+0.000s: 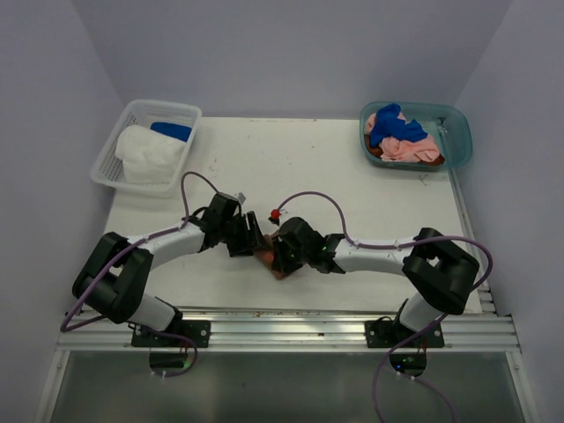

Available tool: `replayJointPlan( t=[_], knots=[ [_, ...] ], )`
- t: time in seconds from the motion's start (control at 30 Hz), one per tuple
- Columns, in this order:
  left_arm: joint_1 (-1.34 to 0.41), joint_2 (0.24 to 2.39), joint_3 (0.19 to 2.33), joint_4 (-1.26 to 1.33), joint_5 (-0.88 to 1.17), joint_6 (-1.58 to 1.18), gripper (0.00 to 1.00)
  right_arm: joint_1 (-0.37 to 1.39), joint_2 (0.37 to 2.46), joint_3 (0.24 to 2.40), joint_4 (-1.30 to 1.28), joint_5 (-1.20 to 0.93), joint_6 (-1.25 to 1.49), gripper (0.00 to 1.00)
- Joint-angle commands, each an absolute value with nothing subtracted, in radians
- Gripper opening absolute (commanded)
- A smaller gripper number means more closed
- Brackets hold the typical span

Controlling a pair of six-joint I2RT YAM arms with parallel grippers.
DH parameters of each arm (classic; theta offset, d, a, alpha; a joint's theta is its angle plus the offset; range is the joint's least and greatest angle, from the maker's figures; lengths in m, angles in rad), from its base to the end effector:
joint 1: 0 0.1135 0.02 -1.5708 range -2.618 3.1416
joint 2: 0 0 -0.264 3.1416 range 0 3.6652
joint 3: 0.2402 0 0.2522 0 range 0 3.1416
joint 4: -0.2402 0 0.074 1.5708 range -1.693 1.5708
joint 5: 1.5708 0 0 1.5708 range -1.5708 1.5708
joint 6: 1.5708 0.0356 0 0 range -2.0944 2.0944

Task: Roll the towels
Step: Roll the towel

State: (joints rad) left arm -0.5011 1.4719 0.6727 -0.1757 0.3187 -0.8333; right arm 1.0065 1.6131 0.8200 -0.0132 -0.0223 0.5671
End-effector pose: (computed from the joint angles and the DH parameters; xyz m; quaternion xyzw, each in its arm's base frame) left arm 0.2299 -0.1387 0.1532 -0.1101 0.9385 -0.2985 0.1338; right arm 0.1714 0.2722 0.1657 -0.2062 0.9046 0.2714 0.2560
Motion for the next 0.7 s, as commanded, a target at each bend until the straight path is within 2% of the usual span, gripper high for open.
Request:
replayJointPlan(
  t=[0.0, 0.17, 0.27, 0.3, 0.4, 0.43, 0.5, 0.67],
  knots=[
    [-0.506, 1.480, 0.661, -0.134, 0.281, -0.856, 0.61, 1.003, 1.563, 0.807, 0.031, -0.038, 0.586, 0.00],
    [-0.506, 1.517, 0.655, -0.095, 0.262, -0.874, 0.51, 1.003, 1.557, 0.802, 0.029, -0.035, 0.581, 0.00],
    [-0.506, 1.531, 0.666, -0.089, 0.261, -0.880, 0.39, 1.005, 1.551, 0.811, 0.009, -0.023, 0.563, 0.00],
    [-0.508, 1.531, 0.666, -0.090, 0.261, -0.881, 0.33, 1.003, 1.548, 0.816, 0.003, -0.017, 0.555, 0.00],
    [-0.508, 1.516, 0.672, -0.113, 0.253, -0.887, 0.20, 1.022, 1.542, 0.876, -0.107, 0.047, 0.508, 0.23],
    [-0.508, 1.513, 0.673, -0.133, 0.250, -0.888, 0.18, 1.050, 1.537, 0.915, -0.165, 0.087, 0.479, 0.39],
    [-0.509, 1.506, 0.683, -0.155, 0.245, -0.888, 0.14, 1.078, 1.535, 0.954, -0.218, 0.179, 0.453, 0.50],
    [-0.508, 1.491, 0.689, -0.186, 0.253, -0.894, 0.12, 1.112, 1.568, 1.026, -0.308, 0.311, 0.396, 0.53]
  ],
)
